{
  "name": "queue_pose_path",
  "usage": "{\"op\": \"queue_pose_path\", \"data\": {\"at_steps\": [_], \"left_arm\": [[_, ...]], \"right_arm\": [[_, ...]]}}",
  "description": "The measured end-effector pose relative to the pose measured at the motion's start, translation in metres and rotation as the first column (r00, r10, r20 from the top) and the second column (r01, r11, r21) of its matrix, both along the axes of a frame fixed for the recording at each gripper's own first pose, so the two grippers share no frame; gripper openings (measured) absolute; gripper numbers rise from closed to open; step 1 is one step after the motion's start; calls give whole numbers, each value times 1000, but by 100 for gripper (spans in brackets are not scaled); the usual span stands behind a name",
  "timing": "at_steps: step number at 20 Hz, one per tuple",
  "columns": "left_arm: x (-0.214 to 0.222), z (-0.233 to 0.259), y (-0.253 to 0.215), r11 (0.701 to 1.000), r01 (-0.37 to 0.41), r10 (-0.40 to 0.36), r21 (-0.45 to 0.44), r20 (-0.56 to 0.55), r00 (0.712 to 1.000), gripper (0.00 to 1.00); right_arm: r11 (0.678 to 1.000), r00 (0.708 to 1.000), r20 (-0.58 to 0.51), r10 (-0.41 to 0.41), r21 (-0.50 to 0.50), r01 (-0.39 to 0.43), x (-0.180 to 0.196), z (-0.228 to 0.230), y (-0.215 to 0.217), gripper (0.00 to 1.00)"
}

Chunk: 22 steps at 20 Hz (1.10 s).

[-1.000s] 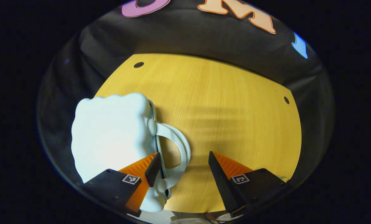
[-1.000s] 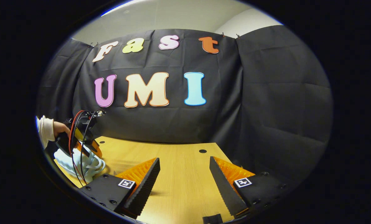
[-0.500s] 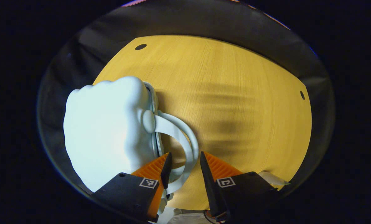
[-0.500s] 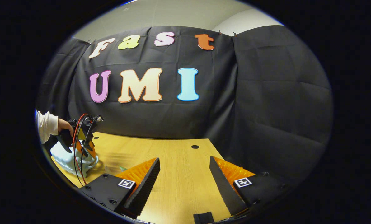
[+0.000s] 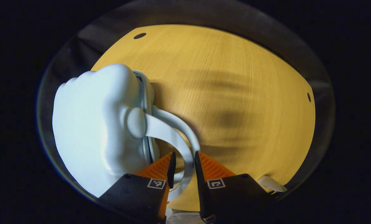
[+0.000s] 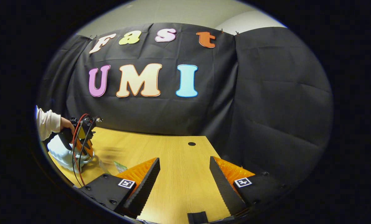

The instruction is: First open the suitcase, pack the skin care products into it, and then close the suitcase.

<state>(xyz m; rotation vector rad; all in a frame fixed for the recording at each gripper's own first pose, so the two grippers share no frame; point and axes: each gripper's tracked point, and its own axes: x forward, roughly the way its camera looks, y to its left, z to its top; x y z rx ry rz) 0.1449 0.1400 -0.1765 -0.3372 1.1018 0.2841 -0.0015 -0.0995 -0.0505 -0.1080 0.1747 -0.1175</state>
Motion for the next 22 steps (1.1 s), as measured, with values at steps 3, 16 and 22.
{"op": "queue_pose_path", "data": {"at_steps": [3,16,22], "left_arm": [[2,-5,-3,1000,26,-26,-4,-17,1000,17],[-21,70,-2,985,100,-79,-141,149,986,4],[-69,145,15,971,137,-83,-194,265,961,4]], "right_arm": [[1000,1000,-5,0,6,0,1,-1,1,99],[999,999,10,40,3,-40,5,5,30,99],[994,993,18,113,4,-113,7,5,68,99]]}}
